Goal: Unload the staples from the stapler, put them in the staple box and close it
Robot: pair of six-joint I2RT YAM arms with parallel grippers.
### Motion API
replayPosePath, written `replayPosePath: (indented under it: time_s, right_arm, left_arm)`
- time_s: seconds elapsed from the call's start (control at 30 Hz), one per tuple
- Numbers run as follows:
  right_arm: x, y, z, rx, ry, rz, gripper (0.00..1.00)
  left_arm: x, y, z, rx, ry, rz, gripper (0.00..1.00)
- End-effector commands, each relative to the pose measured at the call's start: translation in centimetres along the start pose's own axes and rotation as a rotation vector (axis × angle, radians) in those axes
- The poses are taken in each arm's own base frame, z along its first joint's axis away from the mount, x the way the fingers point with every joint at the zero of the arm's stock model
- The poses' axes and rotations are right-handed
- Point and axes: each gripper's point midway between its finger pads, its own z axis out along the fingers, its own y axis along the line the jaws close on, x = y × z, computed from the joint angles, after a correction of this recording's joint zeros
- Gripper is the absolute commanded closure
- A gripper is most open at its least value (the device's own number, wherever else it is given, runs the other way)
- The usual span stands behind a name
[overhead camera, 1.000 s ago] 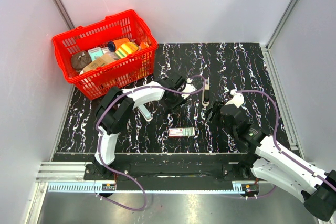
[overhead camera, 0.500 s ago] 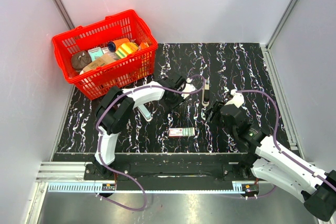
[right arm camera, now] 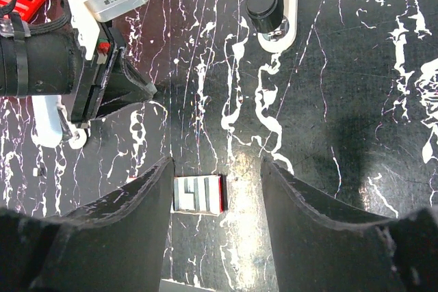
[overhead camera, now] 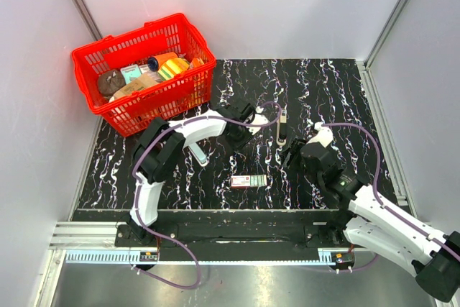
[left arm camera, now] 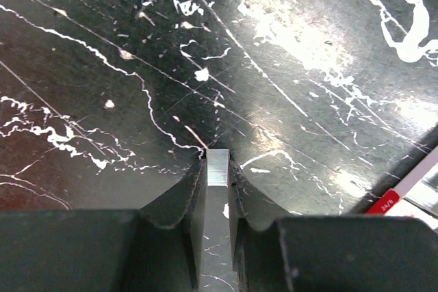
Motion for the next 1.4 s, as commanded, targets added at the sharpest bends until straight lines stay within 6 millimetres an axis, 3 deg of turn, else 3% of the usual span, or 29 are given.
replayPosePath:
  time_s: [0.0,0.1,0.23,0.3,0.47,0.73,0.97,1.37]
  right_arm:
    - [-2.7,2.8,-0.6,-0.077,-0.060,0.031,0.41]
    - [-3.6,3.9,-1.1,-0.116,-0.072,0.028,0.40]
    - [-5.3,6.7,-1.9,-0.212,-0.089,0.034,0.39]
    - [-6.2,8.4,-2.5,-0.277,-0.093,0.031,0.39]
    - [-8.9,13.4,-5.2,-0.491,-0.122,0.050,0.37]
    - [-13.0,21.0,-10.1,-0.849,-0.150,0.165,0.36]
    - [-14.4,24.9,-11.2,-1.020,-0.135,0.213,0.36]
    - [-14.2,25.7,-9.6,-1.031,-0.132,0.215,0.44]
  left_arm:
    - [-1.8,-1.2,-1.1,0.082,-0.025,-0.049,0.95]
    - [-5.5,-0.7,-4.9,0.137,-0.134,-0.116,0.97]
    - [-11.1,-0.1,-13.0,0.239,-0.353,-0.186,0.98]
    - [-12.6,-0.6,-16.9,0.338,-0.452,-0.231,0.98]
    - [-12.9,-2.4,-24.3,0.590,-0.627,-0.307,0.97]
    - [-12.4,-5.0,-32.8,0.881,-0.812,-0.331,0.93]
    - [-11.1,-5.9,-35.6,0.928,-0.867,-0.342,0.92]
    - [-10.6,-6.1,-36.7,0.979,-0.882,-0.365,0.91]
